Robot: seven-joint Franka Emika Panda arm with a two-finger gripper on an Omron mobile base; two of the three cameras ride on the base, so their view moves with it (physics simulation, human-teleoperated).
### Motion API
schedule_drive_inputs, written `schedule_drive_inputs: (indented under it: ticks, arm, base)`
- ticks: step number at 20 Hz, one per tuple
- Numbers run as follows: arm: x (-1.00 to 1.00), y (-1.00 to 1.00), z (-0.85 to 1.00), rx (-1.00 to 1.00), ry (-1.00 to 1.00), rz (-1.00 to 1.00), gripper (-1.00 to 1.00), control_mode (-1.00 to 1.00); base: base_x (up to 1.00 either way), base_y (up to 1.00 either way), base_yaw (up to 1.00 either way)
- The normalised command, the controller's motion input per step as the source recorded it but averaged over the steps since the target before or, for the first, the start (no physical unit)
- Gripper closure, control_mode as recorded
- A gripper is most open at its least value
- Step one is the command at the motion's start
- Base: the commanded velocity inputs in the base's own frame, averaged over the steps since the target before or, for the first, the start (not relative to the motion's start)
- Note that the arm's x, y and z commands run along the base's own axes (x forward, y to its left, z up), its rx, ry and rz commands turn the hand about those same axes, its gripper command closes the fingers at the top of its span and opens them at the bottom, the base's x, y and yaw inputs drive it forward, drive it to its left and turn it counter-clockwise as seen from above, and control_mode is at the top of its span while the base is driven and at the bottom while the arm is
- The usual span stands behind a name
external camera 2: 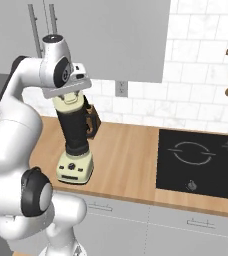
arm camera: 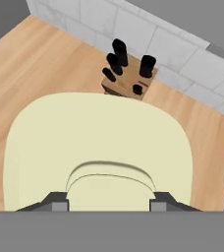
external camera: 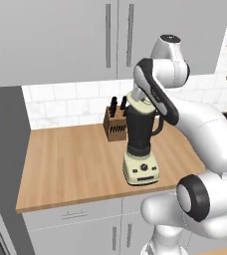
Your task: Close the lid blender by securely placing the lid on top.
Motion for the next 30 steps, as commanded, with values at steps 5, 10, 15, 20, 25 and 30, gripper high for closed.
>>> schedule_drive_inputs:
  ticks: [5, 10, 15, 20, 25, 30]
  arm:
    - [0.45, 0.07, 0.00, 0.00, 0.00, 0.00, 1.00, -1.00]
    - [0.19, 0.00, -0.07, -0.02, 0.00, 0.00, 1.00, -1.00]
    - [0.00, -0.02, -0.13, -0.05, 0.03, 0.00, 1.00, -1.00]
    - [-0.03, -0.01, -0.17, -0.05, 0.07, 0.00, 1.00, -1.00]
    - [-0.01, 0.00, -0.04, -0.01, 0.07, 0.00, 1.00, -1.00]
    - [0.00, 0.00, -0.05, 0.00, 0.09, 0.00, 1.00, -1.00]
  base:
    - [0.00, 0.00, 0.00]
    - [0.00, 0.00, 0.00]
    - [0.00, 0.00, 0.00]
    - [0.00, 0.00, 0.00]
    - [0.00, 0.00, 0.00]
    - [0.00, 0.00, 0.00]
